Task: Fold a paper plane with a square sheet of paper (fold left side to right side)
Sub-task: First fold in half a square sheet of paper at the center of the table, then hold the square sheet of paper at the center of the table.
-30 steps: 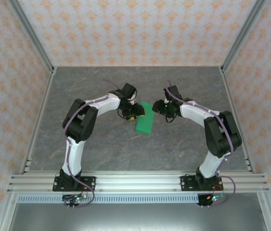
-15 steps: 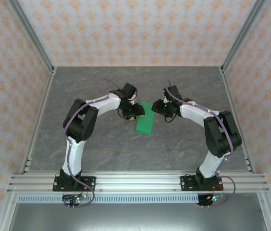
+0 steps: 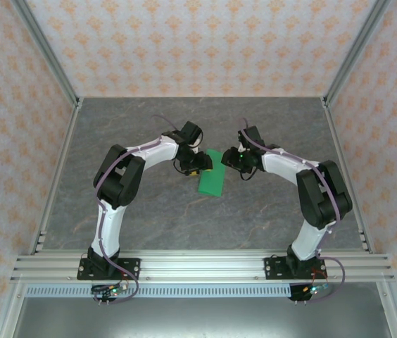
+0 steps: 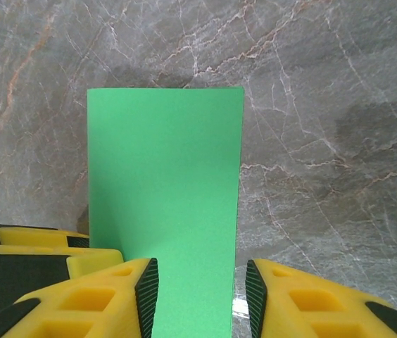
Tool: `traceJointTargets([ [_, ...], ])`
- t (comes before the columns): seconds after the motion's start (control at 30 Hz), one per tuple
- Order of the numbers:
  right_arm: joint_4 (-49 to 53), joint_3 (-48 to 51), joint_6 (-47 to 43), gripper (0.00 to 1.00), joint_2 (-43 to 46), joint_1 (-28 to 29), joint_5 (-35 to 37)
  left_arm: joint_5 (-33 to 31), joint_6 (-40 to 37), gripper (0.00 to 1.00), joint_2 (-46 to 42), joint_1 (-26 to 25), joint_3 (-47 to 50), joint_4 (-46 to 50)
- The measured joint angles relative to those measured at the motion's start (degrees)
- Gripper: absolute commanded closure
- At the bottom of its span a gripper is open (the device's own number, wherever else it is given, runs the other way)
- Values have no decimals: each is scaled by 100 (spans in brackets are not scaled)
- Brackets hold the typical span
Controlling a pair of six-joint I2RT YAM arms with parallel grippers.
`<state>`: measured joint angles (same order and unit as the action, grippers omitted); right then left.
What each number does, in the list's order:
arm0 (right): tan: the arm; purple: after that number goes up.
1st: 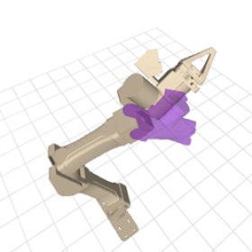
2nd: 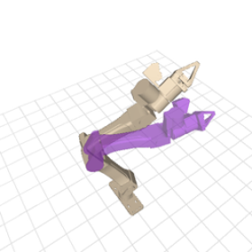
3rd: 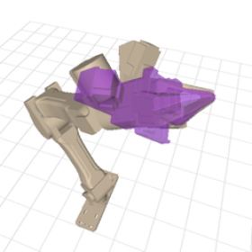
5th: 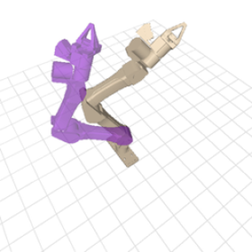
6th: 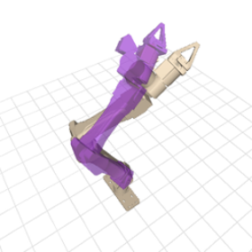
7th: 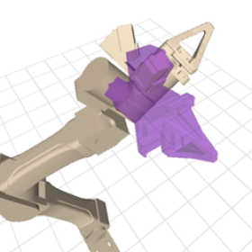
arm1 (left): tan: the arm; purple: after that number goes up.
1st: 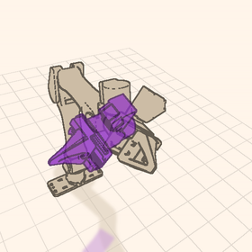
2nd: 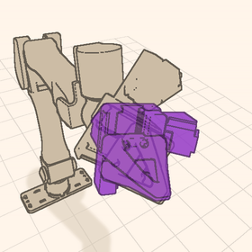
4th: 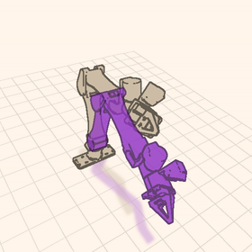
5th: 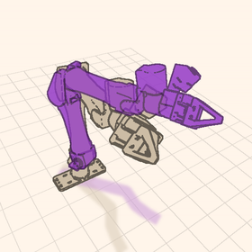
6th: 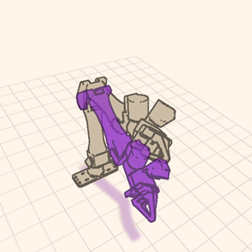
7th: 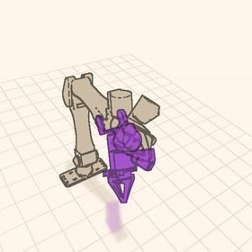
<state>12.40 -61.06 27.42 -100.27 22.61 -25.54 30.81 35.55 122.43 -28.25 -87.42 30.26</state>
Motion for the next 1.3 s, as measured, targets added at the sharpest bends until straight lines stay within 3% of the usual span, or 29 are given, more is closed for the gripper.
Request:
traceJointTargets([
  [0.67, -2, 0, 39, 64, -52, 52, -39, -2, 22, 45, 33, 0, -31, 31],
  [1.0, -289, -2, 234, 84, -345, 142, -291, -2, 22, 45, 33, 0, -31, 31],
  [1.3, -326, -101, 258, 86, -673, 181, -337, -2, 24, 45, 33, 0, -33, 33],
])
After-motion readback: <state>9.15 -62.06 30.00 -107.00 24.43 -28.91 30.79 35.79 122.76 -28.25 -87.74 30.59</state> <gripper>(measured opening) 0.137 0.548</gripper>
